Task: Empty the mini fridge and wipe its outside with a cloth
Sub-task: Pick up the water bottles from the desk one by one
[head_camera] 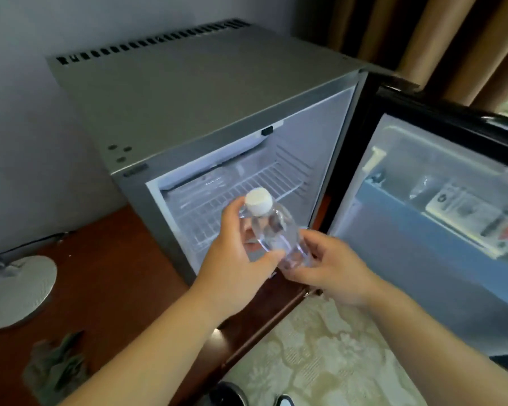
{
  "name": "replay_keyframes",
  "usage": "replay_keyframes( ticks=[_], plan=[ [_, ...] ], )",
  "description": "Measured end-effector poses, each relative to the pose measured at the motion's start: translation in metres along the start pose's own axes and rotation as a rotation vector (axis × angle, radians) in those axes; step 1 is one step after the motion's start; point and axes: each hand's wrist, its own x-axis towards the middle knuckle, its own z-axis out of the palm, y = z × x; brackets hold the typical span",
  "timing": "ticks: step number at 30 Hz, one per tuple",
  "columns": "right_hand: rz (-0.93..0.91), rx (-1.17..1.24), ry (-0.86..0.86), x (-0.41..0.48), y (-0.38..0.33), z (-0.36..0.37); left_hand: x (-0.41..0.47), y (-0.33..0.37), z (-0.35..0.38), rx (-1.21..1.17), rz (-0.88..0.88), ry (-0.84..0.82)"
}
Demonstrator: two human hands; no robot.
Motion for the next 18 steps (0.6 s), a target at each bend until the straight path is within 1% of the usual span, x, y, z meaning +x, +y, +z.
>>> replay_keyframes(
  ticks=[4,7,9,11,13,15,18],
  plan=[
    [-0.061,-0.296,0.019,0.050,-0.001,-0.037,0.040,0.003,0.007,-0.043,-0.027,0.165],
    [-0.108,-0.501,0.064,0.089,-0.009,-0.047,0.063,0.004,0.008,0.031,-0.077,0.305],
    [-0.131,-0.594,0.056,0.116,-0.014,-0.050,0.075,0.003,0.006,0.176,-0.162,0.398],
    [-0.115,-0.649,0.001,0.141,-0.020,-0.051,0.086,-0.007,0.000,0.442,-0.154,0.432],
    [-0.072,-0.723,-0.064,0.164,-0.027,-0.050,0.094,-0.019,-0.005,0.692,-0.076,0.413],
    [-0.066,-0.748,-0.070,0.179,-0.031,-0.047,0.101,-0.030,-0.007,0.864,-0.045,0.387],
    [-0.117,-0.740,-0.022,0.197,-0.029,-0.046,0.111,-0.044,-0.008,0.977,-0.074,0.350]
  ],
)
